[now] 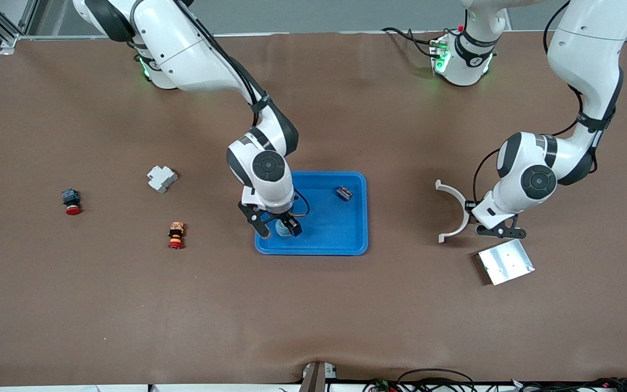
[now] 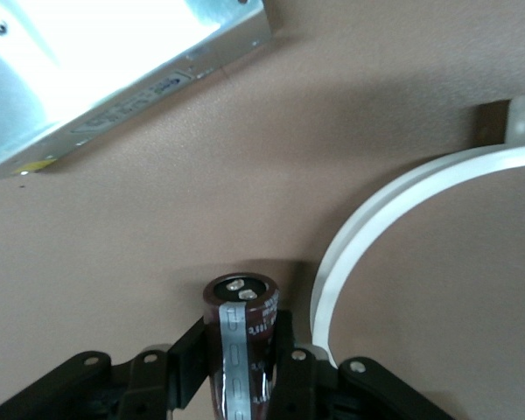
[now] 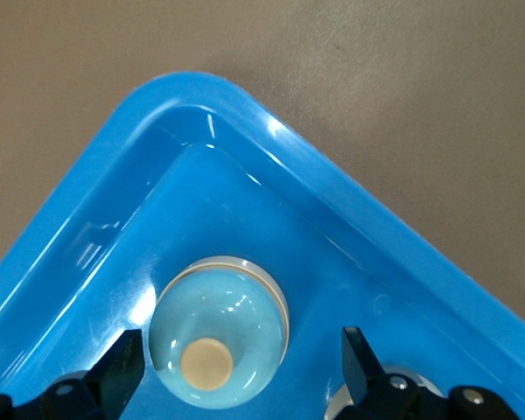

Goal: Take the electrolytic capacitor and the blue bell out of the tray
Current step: 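Carry the capacitor beside the white arc while the right gripper grasps a bell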

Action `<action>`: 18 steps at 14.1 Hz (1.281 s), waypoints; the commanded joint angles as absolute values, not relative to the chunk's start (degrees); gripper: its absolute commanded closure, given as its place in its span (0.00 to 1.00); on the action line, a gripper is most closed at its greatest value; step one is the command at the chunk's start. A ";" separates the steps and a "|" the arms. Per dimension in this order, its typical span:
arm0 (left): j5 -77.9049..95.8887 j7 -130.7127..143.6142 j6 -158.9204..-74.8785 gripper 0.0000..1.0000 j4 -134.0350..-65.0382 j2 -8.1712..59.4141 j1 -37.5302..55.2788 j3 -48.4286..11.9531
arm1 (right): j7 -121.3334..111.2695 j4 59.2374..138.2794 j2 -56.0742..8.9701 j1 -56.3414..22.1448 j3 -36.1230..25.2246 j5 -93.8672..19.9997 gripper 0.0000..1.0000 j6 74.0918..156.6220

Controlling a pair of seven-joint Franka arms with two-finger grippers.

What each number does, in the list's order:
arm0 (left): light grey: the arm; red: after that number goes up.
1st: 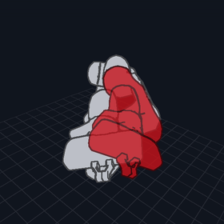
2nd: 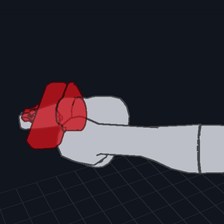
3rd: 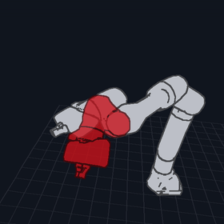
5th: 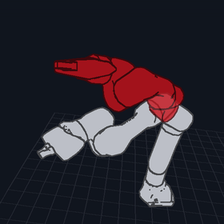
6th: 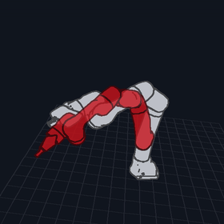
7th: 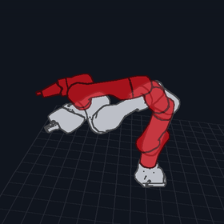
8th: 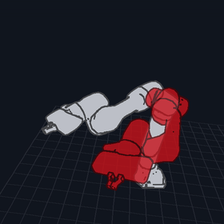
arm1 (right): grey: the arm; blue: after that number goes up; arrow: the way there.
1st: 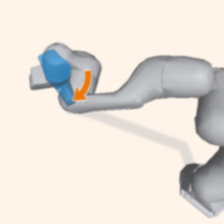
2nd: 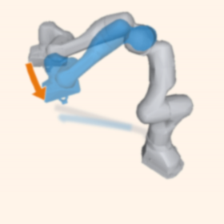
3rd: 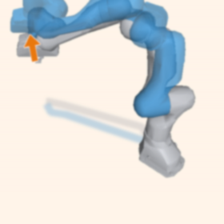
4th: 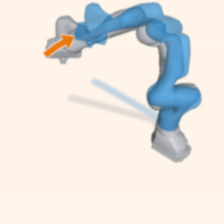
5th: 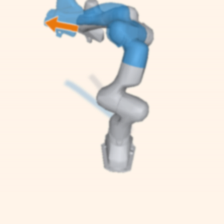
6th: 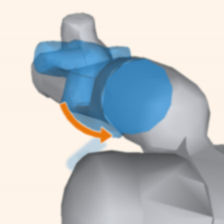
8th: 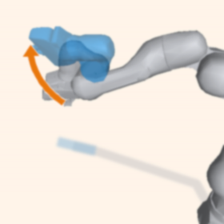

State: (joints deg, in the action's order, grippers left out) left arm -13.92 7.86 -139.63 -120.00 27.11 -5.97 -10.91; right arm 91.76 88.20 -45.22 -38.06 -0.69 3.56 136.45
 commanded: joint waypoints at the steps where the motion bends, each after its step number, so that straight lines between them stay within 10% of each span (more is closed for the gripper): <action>1: -15.12 6.68 -140.10 0.94 -119.44 27.77 -6.85 -11.34 | 93.78 85.96 -46.84 -38.94 -1.32 4.83 0.00 136.23; 7: -15.12 6.50 -140.89 0.94 -119.44 28.39 -7.38 -11.42 | 92.99 85.96 -46.85 -39.20 -1.32 7.82 0.26 136.05; 13: -15.12 5.89 -140.89 0.00 -119.53 27.86 -8.08 -11.43 | 92.46 85.96 -46.76 -39.20 -1.23 8.96 0.80 135.79; 14: -15.12 5.71 -140.89 0.00 -119.62 27.77 -8.17 -11.43 | 92.46 85.87 -46.76 -39.29 -1.23 8.96 1.00 135.79; 18: -15.12 5.54 -140.10 0.00 -119.71 26.64 -8.26 -11.51 | 89.58 84.29 -44.40 -38.15 -1.14 8.35 1.00 130.82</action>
State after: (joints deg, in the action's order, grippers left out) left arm -13.98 6.34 -140.45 -119.44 28.09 -7.59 -10.93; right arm 91.43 86.18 -45.76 -38.50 -0.84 7.84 135.35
